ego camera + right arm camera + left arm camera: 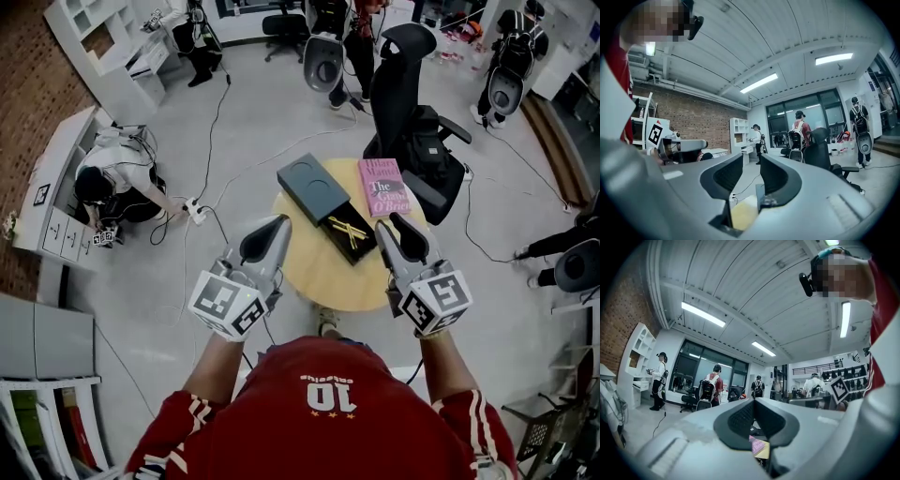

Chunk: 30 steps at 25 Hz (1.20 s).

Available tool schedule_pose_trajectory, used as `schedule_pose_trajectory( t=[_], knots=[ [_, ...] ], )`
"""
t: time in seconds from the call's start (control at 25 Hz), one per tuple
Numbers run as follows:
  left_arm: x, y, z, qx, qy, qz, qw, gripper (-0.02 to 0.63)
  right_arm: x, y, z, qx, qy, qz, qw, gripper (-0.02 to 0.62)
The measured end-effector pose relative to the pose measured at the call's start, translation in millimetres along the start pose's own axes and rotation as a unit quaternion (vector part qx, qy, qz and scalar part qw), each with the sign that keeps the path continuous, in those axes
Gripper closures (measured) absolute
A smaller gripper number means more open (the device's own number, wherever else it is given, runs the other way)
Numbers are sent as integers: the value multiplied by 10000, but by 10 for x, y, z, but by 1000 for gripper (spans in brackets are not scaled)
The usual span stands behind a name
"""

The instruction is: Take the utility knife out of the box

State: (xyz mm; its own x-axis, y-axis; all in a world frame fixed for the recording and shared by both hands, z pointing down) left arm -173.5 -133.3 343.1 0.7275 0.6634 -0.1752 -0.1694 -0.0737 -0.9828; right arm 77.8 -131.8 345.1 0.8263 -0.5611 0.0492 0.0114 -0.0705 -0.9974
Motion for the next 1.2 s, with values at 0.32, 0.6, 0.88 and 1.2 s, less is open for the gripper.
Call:
schedule_pose_trajectory(
  t=[0.32,0.6,0.88,1.2],
  knots=[
    [-116,-33,-142,-81,-47,-23,10000,603,154,-266,-318,-408,-42,-131,9991,479],
    [-315,-91,-174,-156,63,45,9998,603,234,-576,-619,-871,-3,-88,9962,479],
    [-429,-159,-255,-224,134,164,9995,603,440,-1060,-867,-1385,92,67,9903,479],
    [-486,-286,-449,-390,124,205,9990,603,775,-1985,-1087,-2469,157,-61,9689,479]
  ],
)
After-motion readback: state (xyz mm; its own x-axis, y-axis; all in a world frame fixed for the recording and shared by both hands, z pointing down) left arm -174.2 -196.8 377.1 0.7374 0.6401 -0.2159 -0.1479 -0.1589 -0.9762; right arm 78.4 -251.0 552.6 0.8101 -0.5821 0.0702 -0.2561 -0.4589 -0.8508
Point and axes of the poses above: the fingertips, and each gripper's own axes: z backward along the fingers, x to its right, y out of its top, the point moved 7 cm from there along z, backward along the fingers, and after that the axes turned 3 degrees about z, right-handed, at the moved point
